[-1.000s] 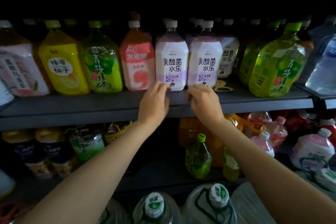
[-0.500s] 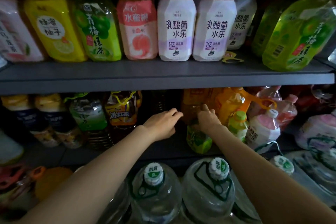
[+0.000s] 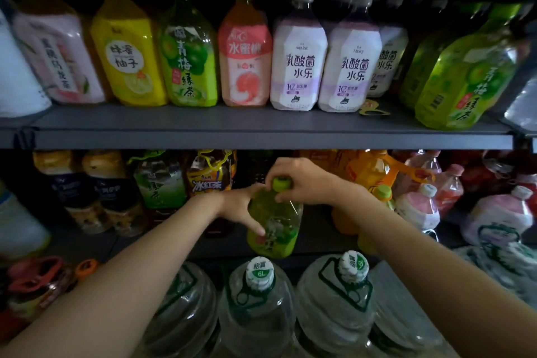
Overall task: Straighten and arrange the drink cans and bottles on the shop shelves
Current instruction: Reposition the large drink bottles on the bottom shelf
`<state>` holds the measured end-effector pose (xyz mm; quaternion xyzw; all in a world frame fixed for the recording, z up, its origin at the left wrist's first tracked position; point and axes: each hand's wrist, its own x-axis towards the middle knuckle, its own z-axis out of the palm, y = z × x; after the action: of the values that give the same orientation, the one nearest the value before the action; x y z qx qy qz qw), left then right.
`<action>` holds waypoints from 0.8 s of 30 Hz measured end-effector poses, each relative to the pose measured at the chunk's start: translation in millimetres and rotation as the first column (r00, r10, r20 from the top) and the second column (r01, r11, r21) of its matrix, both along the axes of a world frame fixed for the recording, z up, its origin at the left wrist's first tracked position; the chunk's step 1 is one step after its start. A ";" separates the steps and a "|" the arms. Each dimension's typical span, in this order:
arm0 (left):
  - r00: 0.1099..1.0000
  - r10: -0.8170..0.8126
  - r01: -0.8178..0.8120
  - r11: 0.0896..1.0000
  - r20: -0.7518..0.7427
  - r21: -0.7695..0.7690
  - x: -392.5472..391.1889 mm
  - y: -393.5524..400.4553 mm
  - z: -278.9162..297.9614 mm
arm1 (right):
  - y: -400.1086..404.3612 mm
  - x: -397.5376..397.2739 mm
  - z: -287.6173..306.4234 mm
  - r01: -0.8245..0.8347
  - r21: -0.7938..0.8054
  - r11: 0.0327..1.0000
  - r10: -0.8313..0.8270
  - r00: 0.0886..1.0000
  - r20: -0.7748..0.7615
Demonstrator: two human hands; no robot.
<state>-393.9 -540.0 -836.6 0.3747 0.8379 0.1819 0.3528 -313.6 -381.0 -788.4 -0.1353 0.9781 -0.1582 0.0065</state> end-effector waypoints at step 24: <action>0.712 0.602 -0.632 0.324 0.361 0.704 -66.0 -86.4 174.7 | -101.4 -88.0 116.9 0.273 -0.527 0.805 -0.363 0.929 -0.073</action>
<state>-459.9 -626.4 -661.9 0.1396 0.7376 0.6572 0.0670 -401.6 -482.3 -671.5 0.0211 0.9070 -0.3968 -0.1395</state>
